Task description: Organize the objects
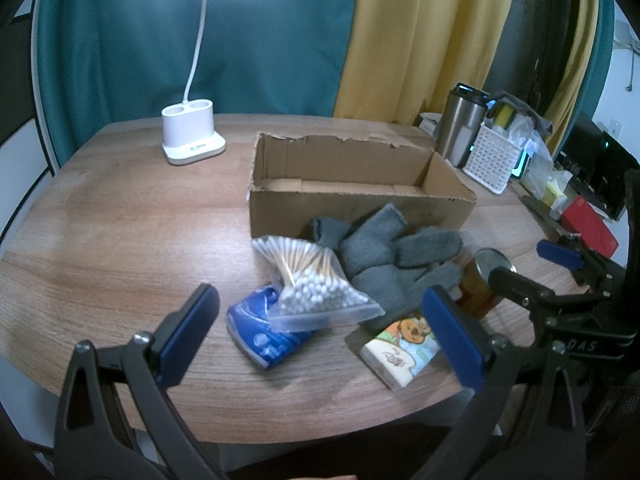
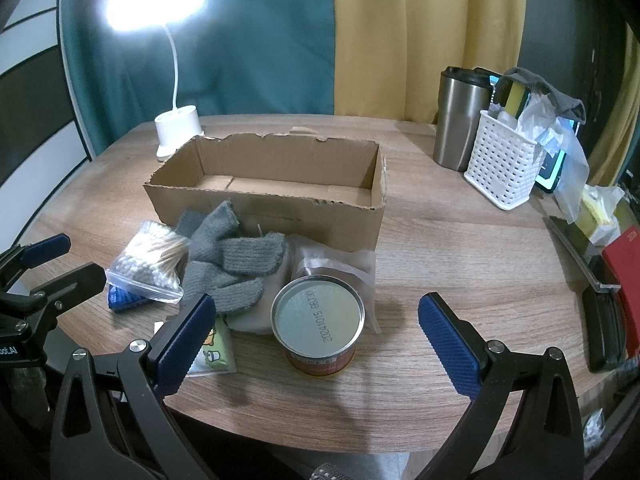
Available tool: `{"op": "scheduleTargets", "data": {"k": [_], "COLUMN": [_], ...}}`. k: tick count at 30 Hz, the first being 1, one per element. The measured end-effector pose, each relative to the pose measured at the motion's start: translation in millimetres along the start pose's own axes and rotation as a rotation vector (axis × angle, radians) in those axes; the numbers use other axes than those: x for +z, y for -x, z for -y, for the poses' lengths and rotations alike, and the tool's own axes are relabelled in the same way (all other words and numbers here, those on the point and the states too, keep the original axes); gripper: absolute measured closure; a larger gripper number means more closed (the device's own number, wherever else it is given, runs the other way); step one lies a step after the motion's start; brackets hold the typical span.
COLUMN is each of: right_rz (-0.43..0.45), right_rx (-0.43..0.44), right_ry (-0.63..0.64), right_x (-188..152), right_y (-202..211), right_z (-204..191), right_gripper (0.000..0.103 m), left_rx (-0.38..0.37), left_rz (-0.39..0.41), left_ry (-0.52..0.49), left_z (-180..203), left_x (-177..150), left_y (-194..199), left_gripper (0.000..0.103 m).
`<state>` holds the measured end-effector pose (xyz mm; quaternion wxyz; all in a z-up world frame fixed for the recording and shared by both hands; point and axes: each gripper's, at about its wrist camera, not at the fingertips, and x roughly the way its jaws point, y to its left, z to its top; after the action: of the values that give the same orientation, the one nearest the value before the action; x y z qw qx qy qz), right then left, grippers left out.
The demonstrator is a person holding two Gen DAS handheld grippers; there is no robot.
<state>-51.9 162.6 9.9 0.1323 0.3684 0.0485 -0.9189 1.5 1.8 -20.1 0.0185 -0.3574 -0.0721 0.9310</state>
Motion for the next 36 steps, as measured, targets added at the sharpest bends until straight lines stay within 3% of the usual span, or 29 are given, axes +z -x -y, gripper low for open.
{"op": "scheduleTargets", "data": {"k": [20,24,31,34,36], "right_rz": [-0.049,-0.077,-0.103,-0.112,-0.119], "right_rx": [0.015,0.021,0.026,0.030,0.031], "right_ry": [-0.015,-0.021,-0.026,-0.029,-0.030], "right_x": [-2.2,-2.2,-5.0,-6.2,-6.7], "right_y": [-22.3,-29.2,-38.7,-41.4,-42.9], "right_z": [8.4,12.0,14.7,15.4,16.7], "right_gripper": [0.001,0.010,0.011,0.022,0.024], "left_rx": [0.024,0.022,0.026,0.026,0.024], "left_rz": [-0.066,-0.082,-0.111,-0.122,-0.134], "left_ry": [-0.015,-0.032,-0.041,-0.051,-0.054], "left_z": [-10.2,-7.5,-7.7,-7.5,-7.9], "left_x": [12.7,15.8,18.2,19.5,19.1], "left_y": [-40.3,-50.9,-69.1,-75.3,-79.8], "left_gripper": [0.001,0.001,0.001,0.002,0.013]}}
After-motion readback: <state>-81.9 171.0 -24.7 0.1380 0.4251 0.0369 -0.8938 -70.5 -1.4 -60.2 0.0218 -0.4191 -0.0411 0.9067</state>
